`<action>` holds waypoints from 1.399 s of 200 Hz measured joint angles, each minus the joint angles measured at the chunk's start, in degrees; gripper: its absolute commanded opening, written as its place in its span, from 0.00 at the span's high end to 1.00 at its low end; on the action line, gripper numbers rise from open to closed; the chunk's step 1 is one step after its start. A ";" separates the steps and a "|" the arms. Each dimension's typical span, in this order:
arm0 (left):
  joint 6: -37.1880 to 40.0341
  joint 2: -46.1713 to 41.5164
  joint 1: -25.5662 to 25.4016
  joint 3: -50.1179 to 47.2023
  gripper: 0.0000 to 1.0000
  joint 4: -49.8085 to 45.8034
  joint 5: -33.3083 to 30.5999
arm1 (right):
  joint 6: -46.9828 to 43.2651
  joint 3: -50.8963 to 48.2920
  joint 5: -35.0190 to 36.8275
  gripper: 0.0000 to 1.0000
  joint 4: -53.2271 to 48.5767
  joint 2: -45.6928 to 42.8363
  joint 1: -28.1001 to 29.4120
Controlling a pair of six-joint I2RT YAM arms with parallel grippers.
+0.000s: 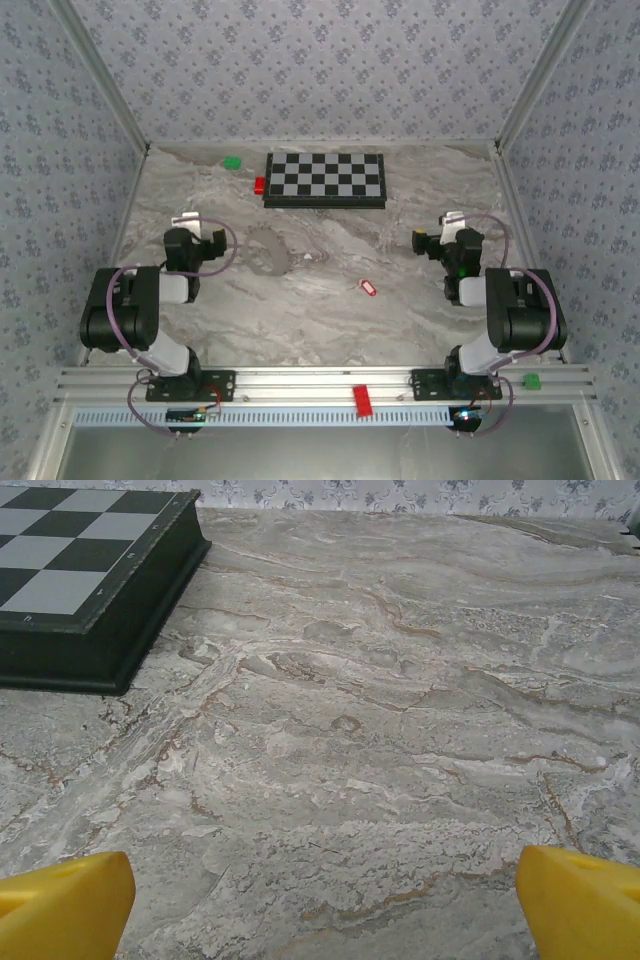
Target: Put the keys on the keyring
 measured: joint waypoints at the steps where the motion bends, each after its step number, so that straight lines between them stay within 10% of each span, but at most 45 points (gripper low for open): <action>1: 0.00 0.00 0.00 0.00 0.00 0.00 0.00 | 0.00 0.00 -0.02 0.01 0.00 0.00 0.00; 197: 0.00 -0.02 0.00 0.50 0.00 -0.52 0.17 | 1.33 0.70 3.21 0.01 -1.29 0.00 -0.24; 280: -18.34 -17.00 0.70 23.12 0.00 -38.66 -9.75 | 17.07 11.21 16.44 0.01 -30.05 -23.65 0.50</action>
